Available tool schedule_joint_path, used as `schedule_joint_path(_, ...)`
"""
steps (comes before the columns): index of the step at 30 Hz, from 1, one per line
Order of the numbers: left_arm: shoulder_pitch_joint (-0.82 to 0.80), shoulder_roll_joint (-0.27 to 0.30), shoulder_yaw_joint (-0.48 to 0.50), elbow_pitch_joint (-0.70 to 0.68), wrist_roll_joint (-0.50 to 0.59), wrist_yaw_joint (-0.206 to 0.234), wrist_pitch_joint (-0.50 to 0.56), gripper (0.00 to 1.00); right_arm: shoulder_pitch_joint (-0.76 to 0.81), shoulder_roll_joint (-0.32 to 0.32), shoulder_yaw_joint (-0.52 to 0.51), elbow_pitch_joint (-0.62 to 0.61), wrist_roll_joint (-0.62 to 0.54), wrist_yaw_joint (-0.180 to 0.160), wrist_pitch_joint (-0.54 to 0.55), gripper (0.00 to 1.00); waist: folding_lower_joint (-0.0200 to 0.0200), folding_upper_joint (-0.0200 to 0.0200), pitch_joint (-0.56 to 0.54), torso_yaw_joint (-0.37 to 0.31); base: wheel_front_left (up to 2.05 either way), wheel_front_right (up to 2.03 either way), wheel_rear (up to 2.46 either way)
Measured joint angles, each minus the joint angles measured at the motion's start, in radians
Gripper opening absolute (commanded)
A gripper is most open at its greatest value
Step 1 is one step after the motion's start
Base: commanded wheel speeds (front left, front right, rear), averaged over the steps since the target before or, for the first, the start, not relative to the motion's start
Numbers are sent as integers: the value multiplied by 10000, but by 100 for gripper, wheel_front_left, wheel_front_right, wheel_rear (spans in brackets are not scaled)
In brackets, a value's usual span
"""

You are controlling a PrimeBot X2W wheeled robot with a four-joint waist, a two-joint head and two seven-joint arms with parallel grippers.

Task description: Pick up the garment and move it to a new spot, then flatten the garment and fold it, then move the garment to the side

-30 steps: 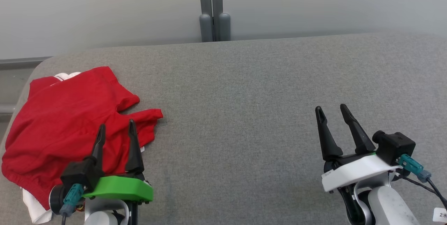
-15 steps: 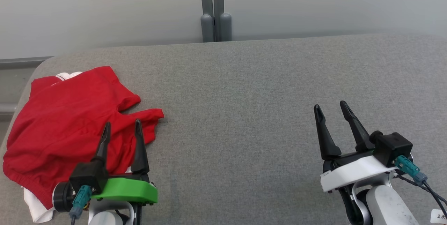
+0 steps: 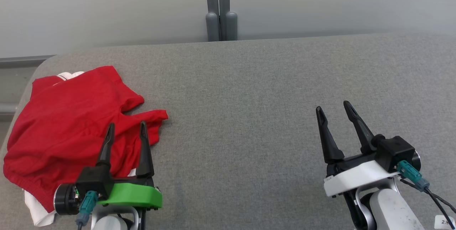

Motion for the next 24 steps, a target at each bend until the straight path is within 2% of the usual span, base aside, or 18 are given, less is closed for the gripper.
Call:
schedule_joint_path(17, 0, 0, 15, 65, -117, -71, 0, 100, -46, 92, -115, 188, 79, 2, -6, 100, 0, 0, -111, 23, 0, 0, 0)
schedule_joint_path(24, -1, 0, 144, 132, -334, -73, -2, 100, -4, 125, -171, 190, 209, 2, -8, 100, 0, 0, -98, 411, 0, 0, 0)
